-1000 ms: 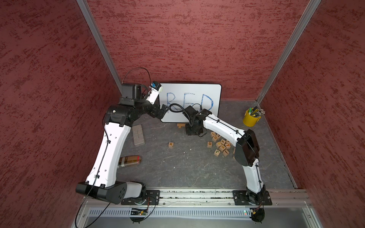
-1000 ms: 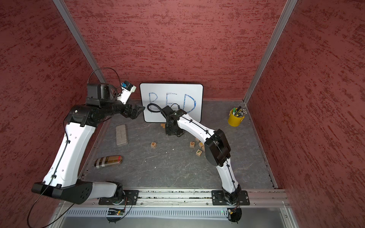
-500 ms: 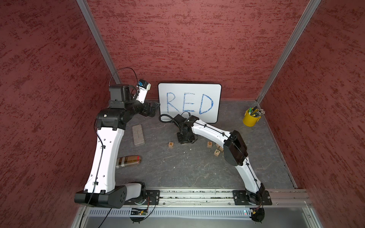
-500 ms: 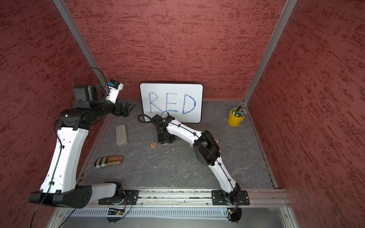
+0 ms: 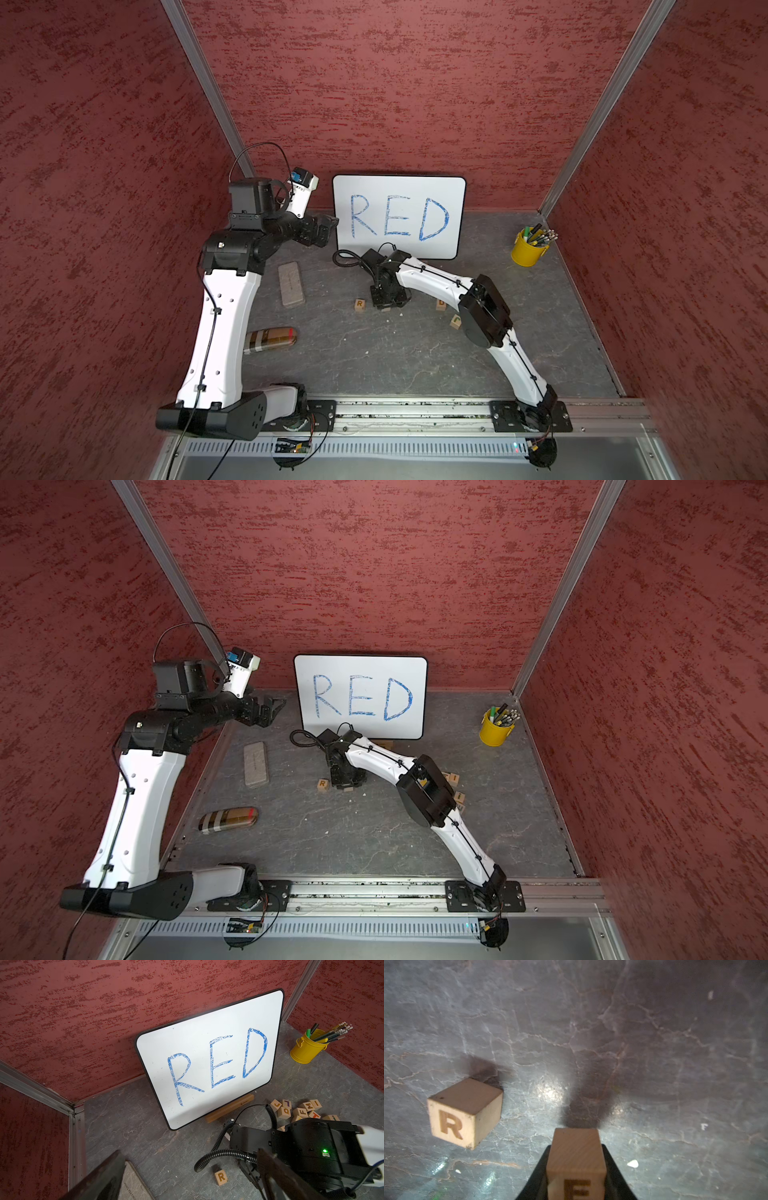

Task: Assemble the uppercase word "red" with letter blocks
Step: Place the letter block at the center of the board.

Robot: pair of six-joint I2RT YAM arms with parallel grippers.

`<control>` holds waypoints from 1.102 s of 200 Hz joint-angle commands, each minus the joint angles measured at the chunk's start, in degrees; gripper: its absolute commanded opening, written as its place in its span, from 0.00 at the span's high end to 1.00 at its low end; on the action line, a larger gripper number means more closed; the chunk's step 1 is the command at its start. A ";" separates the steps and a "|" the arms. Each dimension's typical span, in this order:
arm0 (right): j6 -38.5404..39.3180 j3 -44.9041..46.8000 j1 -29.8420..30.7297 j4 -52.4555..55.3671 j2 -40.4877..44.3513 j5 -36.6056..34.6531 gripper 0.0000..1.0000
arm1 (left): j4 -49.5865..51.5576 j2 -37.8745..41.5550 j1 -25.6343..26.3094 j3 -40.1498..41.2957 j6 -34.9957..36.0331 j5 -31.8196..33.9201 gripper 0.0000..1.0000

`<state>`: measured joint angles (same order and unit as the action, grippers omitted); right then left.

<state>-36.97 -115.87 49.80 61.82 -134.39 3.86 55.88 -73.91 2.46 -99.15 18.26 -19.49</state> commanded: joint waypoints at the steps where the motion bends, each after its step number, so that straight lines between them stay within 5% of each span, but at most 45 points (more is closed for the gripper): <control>1: -2.03 -1.28 0.56 -1.86 -1.07 -0.86 0.83 | -0.82 0.87 -0.26 0.55 0.18 -1.33 0.00; 220: -1.87 -3.82 0.94 -1.66 -2.55 -0.77 0.61 | -0.55 0.78 0.51 -0.23 -0.07 -2.75 0.00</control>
<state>-38.13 -118.34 50.19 59.79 -136.09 3.86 55.88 -73.91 2.61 -99.15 18.26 -21.15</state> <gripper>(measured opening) 0.388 0.995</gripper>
